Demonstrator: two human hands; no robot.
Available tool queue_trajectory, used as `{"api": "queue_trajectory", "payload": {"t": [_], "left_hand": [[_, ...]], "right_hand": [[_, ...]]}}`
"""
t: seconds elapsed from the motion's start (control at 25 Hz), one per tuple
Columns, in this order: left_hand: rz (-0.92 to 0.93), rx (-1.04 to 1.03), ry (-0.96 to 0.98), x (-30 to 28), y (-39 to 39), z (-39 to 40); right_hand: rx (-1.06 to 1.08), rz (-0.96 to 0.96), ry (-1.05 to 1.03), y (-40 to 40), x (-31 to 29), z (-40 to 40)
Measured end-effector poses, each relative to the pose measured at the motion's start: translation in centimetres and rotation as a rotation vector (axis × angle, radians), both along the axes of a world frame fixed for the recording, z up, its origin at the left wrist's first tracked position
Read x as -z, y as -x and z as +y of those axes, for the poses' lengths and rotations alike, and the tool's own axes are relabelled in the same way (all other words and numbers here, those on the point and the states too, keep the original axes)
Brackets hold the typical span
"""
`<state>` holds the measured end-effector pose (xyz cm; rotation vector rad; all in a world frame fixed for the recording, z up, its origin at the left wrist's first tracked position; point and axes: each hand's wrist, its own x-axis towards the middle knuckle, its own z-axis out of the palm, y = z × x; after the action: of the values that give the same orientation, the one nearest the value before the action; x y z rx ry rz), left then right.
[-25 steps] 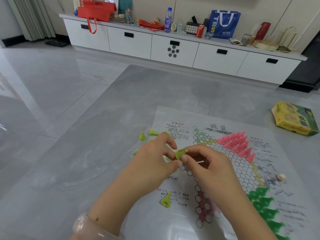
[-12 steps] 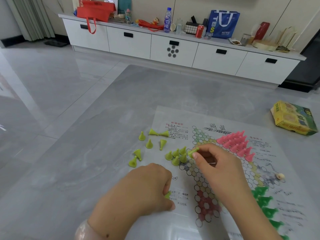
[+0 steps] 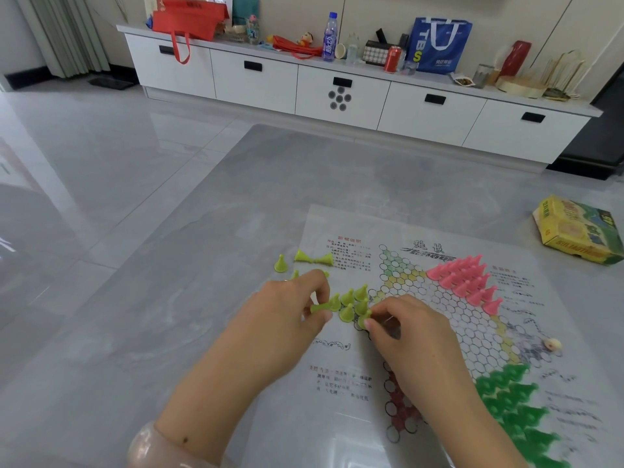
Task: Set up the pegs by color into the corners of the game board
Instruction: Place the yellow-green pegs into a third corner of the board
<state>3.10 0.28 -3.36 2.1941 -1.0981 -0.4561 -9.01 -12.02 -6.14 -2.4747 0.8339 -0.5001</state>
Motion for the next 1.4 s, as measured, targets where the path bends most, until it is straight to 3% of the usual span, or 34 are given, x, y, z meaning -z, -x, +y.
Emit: {"api": "queue_trajectory", "payload": {"t": [0.8,1.04,1.4], "left_hand": [[0.084,-0.09,-0.018,0.2,-0.3,-0.1],[0.138,0.111,0.047,-0.4,0.9,-0.5],[0.165,0.144,0.132,-0.7,1.0,-0.6]], "right_hand": [[-0.034,0.044,0.013,0.2,-0.4,0.0],[-0.206,-0.225,-0.442,0.0,-3.1,1.6],[-0.163,-0.336,-0.644,-0.1,-2.4,1.1]]}}
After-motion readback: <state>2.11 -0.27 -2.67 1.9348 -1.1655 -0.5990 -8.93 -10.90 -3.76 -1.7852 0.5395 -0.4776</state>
